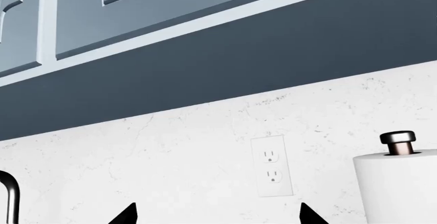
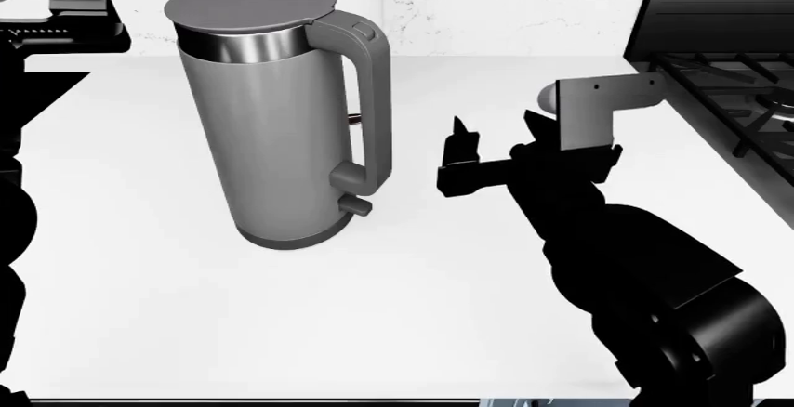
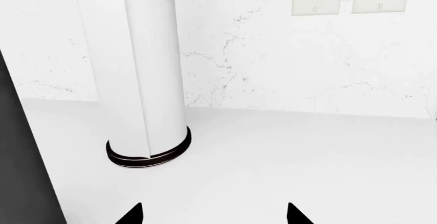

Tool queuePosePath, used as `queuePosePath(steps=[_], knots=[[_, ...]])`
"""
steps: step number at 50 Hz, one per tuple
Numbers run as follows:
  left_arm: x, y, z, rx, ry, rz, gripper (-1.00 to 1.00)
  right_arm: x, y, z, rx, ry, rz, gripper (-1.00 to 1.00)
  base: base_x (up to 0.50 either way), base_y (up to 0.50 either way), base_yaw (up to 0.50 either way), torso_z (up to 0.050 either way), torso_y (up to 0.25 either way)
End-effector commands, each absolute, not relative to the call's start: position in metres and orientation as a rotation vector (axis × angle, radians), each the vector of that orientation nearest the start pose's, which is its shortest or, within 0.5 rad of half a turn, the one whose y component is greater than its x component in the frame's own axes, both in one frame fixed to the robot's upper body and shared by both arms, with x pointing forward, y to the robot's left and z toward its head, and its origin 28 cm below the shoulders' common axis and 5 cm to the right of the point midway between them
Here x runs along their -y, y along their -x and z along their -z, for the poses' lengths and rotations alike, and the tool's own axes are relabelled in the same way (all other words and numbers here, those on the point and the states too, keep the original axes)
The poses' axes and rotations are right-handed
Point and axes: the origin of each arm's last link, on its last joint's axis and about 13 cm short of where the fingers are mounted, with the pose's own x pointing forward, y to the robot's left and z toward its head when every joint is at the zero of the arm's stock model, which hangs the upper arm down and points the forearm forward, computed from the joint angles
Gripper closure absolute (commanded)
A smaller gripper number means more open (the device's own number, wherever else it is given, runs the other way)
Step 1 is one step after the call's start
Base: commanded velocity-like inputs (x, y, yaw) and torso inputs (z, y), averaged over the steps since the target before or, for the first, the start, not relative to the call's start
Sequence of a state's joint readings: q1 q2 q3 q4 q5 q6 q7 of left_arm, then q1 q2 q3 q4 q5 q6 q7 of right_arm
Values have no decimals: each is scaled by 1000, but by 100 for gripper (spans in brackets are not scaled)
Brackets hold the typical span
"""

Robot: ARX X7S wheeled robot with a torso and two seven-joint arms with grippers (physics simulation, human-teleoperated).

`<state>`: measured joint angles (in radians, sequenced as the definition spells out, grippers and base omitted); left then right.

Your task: Press down the lever to turn on the electric kettle.

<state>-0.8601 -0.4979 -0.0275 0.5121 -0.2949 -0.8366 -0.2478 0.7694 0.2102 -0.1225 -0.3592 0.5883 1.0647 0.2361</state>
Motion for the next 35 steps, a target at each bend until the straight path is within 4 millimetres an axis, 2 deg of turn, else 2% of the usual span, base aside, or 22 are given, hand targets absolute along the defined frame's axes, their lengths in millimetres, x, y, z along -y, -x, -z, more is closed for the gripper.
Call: queuePosePath(steps=[1, 8, 22, 23, 35], knots=[[-295, -267, -297, 539, -199, -279, -100, 88, -291, -213, -34, -57, -252, -100, 0, 0, 0, 0, 0], [-294, -267, -296, 535, -198, -279, -100, 80, -305, -207, -129, -110, -319, -100, 0, 0, 0, 0, 0], [-294, -267, -295, 537, -191, -274, -100, 79, -298, -210, -229, -132, -358, -100, 0, 0, 0, 0, 0], [-294, -267, -295, 537, -191, -274, -100, 78, -297, -210, -233, -125, -363, 100, 0, 0, 0, 0, 0], [-293, -268, -294, 541, -189, -274, -100, 79, -295, -206, -251, -119, -395, 100, 0, 0, 0, 0, 0]])
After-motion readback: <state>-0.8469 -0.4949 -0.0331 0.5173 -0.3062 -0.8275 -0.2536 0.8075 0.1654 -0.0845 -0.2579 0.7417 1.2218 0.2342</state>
